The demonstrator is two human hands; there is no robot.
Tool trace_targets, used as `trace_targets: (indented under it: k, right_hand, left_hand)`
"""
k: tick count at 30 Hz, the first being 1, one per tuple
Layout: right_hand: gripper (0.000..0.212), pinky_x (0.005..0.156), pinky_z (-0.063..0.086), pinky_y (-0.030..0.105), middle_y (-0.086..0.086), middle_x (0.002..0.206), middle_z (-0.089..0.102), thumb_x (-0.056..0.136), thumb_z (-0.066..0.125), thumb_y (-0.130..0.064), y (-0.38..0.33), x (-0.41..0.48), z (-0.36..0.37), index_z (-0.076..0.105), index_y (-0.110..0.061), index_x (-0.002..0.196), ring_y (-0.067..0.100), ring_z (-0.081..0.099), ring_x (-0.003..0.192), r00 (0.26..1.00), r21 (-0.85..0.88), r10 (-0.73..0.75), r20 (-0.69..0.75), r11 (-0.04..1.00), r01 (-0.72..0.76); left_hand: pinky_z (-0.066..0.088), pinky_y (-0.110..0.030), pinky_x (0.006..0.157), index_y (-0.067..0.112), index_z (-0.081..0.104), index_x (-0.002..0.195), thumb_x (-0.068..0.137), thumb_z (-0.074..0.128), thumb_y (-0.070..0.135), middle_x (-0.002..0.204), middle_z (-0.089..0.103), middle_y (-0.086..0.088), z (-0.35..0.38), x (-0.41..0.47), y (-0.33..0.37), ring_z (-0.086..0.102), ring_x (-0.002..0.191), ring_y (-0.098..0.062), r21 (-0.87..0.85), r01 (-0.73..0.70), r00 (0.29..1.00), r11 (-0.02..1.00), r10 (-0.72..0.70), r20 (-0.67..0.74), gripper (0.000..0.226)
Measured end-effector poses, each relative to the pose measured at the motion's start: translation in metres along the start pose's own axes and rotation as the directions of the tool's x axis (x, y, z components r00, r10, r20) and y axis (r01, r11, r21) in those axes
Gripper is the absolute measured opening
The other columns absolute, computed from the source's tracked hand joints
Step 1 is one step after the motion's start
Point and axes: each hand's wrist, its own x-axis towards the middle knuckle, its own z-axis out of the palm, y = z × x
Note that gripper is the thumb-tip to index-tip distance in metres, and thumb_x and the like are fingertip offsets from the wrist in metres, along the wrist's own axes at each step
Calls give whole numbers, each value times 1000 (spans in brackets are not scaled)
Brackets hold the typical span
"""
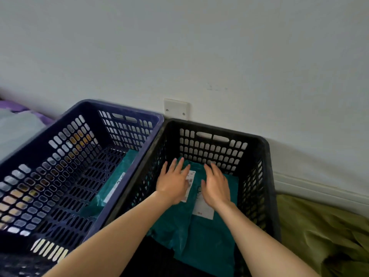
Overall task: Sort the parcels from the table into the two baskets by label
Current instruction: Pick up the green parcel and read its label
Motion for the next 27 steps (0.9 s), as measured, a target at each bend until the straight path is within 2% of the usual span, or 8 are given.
trace_targets:
  k: [7, 12, 18, 27]
  right_hand:
    - [48, 116, 28, 39, 6, 158, 26, 102, 42, -22, -63, 23, -32, 33, -13, 149, 20, 24, 145, 983, 126, -124, -138, 982, 142]
    - [44, 113, 29, 33, 4, 153, 36, 104, 38, -20, -118, 24, -50, 38, -12, 147, 18, 30, 142, 945, 178, -221, -240, 947, 267]
    - [43, 110, 36, 36, 2, 150, 39, 104, 35, -23, -193, 13, -46, 39, -13, 145, 18, 36, 138, 919, 200, -310, -245, 911, 361]
    - [42, 110, 33, 31, 1, 150, 38, 105, 34, -23, -339, -28, 4, 39, -12, 145, 16, 35, 138, 888, 202, -418, -193, 868, 453]
  left_hand:
    - [1, -45, 121, 23, 8, 155, 103, 33, 31, 163, 0, -5, -67, -16, -28, -3, 150, -22, -24, 28, 982, 999, -32, -187, 59]
    - [1, -45, 121, 23, 7, 155, 104, 29, 32, 163, -1, -3, -102, -45, -73, -4, 150, -21, -90, 119, 960, 989, -138, -245, 56]
    - [1, -45, 121, 23, 7, 155, 105, 26, 33, 163, -1, -3, -118, -104, -149, -4, 150, -21, -128, 219, 926, 967, -247, -284, 55]
    - [6, -46, 121, 26, 12, 154, 105, 26, 35, 163, 5, -2, -117, -211, -289, 2, 150, -22, -228, 325, 858, 918, -388, -336, 52]
